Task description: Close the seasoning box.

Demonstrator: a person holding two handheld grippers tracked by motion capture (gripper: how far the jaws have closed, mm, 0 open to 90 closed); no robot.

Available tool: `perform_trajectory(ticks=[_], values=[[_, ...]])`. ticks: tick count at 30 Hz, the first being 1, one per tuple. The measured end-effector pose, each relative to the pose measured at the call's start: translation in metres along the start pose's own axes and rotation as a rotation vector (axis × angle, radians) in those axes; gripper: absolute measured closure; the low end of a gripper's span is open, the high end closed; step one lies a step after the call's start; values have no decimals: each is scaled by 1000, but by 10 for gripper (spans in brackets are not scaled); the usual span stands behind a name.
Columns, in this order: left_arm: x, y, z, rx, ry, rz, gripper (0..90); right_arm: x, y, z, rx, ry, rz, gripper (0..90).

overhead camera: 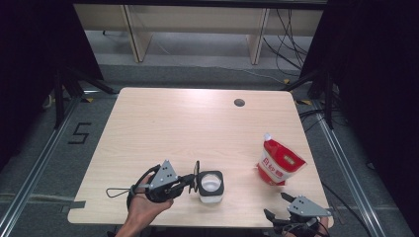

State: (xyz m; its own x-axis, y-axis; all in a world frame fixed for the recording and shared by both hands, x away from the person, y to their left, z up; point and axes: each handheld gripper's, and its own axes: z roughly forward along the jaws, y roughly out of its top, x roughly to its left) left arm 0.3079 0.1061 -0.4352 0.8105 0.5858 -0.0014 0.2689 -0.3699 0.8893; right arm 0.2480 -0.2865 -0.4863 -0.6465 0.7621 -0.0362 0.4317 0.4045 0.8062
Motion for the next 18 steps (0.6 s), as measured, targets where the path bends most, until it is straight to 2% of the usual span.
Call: perform_trajectory(ticks=[5, 7, 8, 10, 11, 13, 16, 17, 18], values=[[-3, 0, 6, 10, -11, 11, 890, 0, 0, -1, 1, -4, 5, 217], [-4, 0, 9, 5, -15, 5, 890, 4, 0, -1, 3, -35, 38, 217], [-5, 0, 10, 18, -10, 8, 890, 4, 0, -1, 2, -35, 29, 217], [-5, 0, 11, 13, -16, 18, 890, 4, 0, -2, 8, -42, 30, 217], [-5, 0, 12, 19, -11, 16, 890, 5, 0, -3, 13, -42, 45, 217], [-6, 0, 14, 22, -17, 7, 890, 4, 0, -2, 8, -43, 25, 218], [-7, -1, 19, 33, -28, 22, 890, 4, 0, -2, 9, -43, 28, 218], [-8, -2, 21, 27, -31, 2, 890, 4, 0, -2, 9, -43, 30, 218], [-9, -2, 23, 40, -32, 15, 890, 4, 0, -2, 10, -44, 30, 218]])
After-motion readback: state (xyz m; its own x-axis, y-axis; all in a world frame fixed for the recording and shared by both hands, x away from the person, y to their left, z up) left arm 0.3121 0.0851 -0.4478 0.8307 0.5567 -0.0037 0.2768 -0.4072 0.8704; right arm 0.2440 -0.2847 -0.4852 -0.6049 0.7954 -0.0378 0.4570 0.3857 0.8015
